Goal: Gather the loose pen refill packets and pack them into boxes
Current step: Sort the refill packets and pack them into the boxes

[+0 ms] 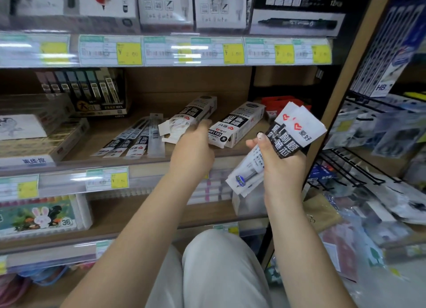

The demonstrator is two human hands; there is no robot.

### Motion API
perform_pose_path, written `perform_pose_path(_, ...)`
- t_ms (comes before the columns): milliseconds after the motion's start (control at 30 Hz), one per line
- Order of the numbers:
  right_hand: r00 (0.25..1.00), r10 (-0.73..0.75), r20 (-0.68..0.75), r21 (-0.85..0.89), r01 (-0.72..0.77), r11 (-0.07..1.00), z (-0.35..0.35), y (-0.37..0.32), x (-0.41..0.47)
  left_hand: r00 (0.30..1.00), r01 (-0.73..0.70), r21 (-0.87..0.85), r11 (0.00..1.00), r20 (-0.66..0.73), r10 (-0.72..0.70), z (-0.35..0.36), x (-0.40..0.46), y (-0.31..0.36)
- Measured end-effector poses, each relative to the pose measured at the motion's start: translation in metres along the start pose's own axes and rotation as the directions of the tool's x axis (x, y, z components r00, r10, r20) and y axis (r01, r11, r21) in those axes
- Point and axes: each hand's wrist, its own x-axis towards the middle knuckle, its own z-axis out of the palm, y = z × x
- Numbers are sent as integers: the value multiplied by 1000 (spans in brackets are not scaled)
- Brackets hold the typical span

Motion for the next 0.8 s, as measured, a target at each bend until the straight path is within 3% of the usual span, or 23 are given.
perform_pose_path(167,1000,-15,-12,-32,14,999,-4,-2,3,998,-40,97,994,56,34,10,12,10)
perform_pose_path(500,999,15,-32,-38,-16,999,-8,-4,4,996,57,268,962,45,-71,31,19,10)
perform_pose_path(800,999,-33,-38,-106,29,994,-17,1,6,991,-130,253,959,-5,136,39,15,22)
